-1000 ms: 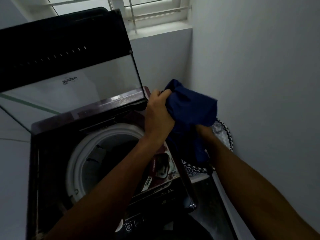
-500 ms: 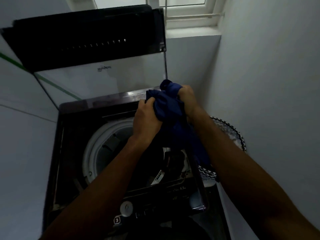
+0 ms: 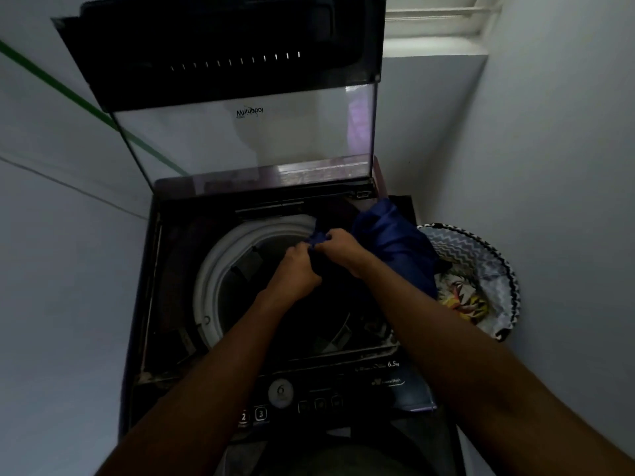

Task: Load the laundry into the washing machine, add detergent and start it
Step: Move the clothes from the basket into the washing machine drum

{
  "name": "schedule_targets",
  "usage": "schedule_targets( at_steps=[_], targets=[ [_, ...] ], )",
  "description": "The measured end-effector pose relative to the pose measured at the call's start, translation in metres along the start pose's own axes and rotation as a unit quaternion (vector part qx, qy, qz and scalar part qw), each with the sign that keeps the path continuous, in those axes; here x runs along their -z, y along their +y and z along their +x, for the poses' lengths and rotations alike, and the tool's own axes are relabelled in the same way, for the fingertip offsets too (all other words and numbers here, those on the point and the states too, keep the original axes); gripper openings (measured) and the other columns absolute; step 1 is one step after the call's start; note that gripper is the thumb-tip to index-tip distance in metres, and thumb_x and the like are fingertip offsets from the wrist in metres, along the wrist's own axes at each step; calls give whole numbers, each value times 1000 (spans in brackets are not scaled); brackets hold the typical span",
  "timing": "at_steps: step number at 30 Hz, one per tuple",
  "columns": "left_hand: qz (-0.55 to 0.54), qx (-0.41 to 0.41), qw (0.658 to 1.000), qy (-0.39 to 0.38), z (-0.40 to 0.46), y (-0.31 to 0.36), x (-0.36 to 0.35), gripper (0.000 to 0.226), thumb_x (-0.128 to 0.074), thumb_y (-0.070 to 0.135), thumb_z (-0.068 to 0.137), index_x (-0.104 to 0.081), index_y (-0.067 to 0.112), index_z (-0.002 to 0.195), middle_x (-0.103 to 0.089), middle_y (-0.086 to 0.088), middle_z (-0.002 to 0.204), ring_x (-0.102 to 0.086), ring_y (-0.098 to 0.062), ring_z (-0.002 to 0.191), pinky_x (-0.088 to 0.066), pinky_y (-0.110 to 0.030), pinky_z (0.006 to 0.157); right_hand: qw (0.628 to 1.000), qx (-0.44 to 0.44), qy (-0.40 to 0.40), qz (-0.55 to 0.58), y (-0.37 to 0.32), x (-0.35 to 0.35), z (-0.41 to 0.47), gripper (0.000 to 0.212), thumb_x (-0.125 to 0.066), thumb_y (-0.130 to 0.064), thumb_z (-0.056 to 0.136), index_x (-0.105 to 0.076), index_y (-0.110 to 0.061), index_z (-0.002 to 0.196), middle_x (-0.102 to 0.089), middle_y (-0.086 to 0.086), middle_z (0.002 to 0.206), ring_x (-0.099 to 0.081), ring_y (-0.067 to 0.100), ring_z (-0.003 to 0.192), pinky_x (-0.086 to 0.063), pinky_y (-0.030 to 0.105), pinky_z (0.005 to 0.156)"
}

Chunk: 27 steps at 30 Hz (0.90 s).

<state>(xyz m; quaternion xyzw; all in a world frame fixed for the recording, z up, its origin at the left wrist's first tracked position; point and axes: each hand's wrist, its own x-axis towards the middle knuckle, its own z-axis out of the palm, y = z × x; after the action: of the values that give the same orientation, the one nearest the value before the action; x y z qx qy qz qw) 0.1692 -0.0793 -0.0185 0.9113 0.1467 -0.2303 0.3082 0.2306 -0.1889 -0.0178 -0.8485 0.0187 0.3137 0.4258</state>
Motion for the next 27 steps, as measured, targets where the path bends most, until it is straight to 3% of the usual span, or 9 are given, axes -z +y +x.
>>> schedule_targets(
  at_steps=[3, 6, 10, 13, 15, 19, 23, 27],
  targets=[
    [20, -11, 998, -56, 1, -4, -10, 56, -73, 16, 78, -51, 9, 129, -54, -11, 125, -61, -26, 96, -49, -32, 66, 998, -3, -18, -62, 10, -4, -3, 22, -68, -20, 83, -57, -8, 68, -61, 14, 75, -64, 32, 79, -47, 36, 64],
    [32, -33, 997, -62, 2, 3, -12, 48, -71, 18, 79, -53, 8, 122, -56, -11, 117, -62, -27, 93, -53, -37, 70, 994, 43, -10, -100, 10, 2, -6, 17, -62, -11, 83, -69, 3, 88, -69, 22, 95, -65, 35, 94, -53, 40, 79],
    [46, -78, 996, 15, 4, 31, -11, 58, -67, 25, 79, -49, 9, 132, -55, -16, 122, -58, -36, 109, -52, -48, 90, 982, 120, 59, -132, 0, 27, -12, 24, -54, -6, 87, -73, -1, 101, -71, 17, 105, -65, 29, 100, -48, 31, 86],
    [2, -138, 989, 63, 6, 58, -12, 57, -71, 23, 77, -52, 5, 128, -56, -17, 120, -56, -35, 111, -49, -46, 92, 976, 130, 164, -61, 1, 50, -13, 24, -54, -4, 80, -74, -11, 93, -72, 10, 101, -65, 23, 97, -48, 28, 86],
    [10, -193, 978, 80, 8, 75, -16, 56, -71, 21, 77, -52, 4, 126, -54, -17, 119, -53, -34, 111, -47, -45, 92, 970, 118, 214, -20, 9, 68, -14, 22, -55, -7, 77, -72, -18, 85, -69, 6, 97, -64, 19, 90, -50, 28, 80],
    [101, -257, 958, 72, 10, 106, -28, 58, -70, 22, 82, -45, 7, 133, -44, -13, 132, -42, -32, 120, -43, -42, 98, 968, 81, 238, 5, 37, 103, -19, 15, -57, -7, 78, -69, -12, 85, -61, 4, 96, -54, 14, 84, -40, 22, 74],
    [203, -288, 934, 57, 20, 131, -46, 63, -68, 34, 84, -44, 12, 138, -39, -11, 141, -38, -34, 126, -42, -45, 98, 971, 34, 237, 23, 74, 123, -20, 12, -58, -12, 81, -69, -13, 86, -67, 9, 97, -60, 21, 89, -46, 29, 75],
    [233, -326, 915, 40, 33, 147, -68, 65, -66, 35, 82, -45, 15, 140, -42, -11, 141, -38, -34, 130, -35, -41, 103, 973, -20, 228, 35, 113, 130, -18, 17, -53, -20, 88, -65, -8, 89, -67, 15, 99, -62, 29, 94, -48, 37, 81]
  ],
)
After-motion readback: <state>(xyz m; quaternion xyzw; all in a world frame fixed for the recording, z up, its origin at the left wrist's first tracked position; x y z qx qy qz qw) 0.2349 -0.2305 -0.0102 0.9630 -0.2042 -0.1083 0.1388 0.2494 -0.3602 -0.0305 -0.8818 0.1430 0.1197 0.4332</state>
